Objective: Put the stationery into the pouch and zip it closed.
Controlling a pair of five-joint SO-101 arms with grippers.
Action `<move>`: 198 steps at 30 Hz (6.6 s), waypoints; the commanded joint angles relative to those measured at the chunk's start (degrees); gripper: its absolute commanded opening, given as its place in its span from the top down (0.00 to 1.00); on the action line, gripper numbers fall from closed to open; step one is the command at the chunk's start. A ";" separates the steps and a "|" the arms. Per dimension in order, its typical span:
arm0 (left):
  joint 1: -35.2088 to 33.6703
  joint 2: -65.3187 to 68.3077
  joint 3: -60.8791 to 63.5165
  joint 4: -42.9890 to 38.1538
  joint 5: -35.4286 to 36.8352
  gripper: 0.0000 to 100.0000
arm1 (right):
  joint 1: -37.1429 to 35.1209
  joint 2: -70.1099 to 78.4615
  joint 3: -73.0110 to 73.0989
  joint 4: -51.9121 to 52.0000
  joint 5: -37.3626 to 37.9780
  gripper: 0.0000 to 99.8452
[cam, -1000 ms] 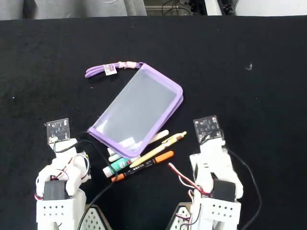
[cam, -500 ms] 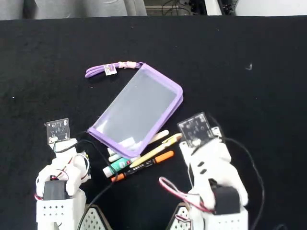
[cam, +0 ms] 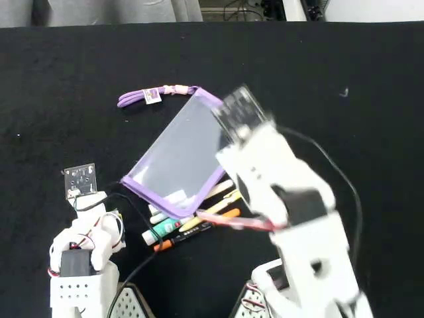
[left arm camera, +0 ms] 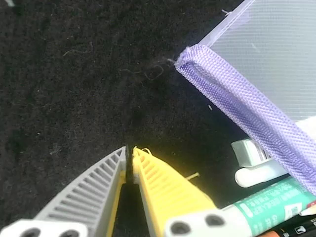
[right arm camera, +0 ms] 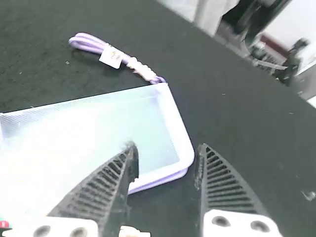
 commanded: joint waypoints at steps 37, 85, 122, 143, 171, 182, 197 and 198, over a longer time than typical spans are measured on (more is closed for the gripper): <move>-0.31 0.18 1.36 0.18 0.35 0.97 | -4.66 112.48 -103.16 8.44 0.18 0.80; -0.31 0.18 1.36 0.18 0.35 0.97 | 0.97 131.12 -132.09 20.04 3.43 0.80; -0.31 0.18 1.36 0.18 0.35 0.97 | -0.70 109.23 -132.44 31.21 7.03 0.99; -0.31 0.18 1.36 0.18 0.35 0.97 | -3.34 80.84 -132.09 20.84 6.95 0.99; -0.31 0.18 1.36 0.18 0.35 0.97 | -6.95 87.43 -130.59 32.53 6.95 0.99; -0.31 0.18 1.36 0.18 0.35 0.97 | -13.63 87.43 -132.18 43.25 6.95 0.99; -0.31 0.18 1.36 0.18 0.35 0.97 | -22.59 87.25 -132.35 43.25 6.95 0.99; -0.31 0.18 1.36 0.18 0.35 0.97 | -23.65 87.34 -132.09 43.25 6.95 0.99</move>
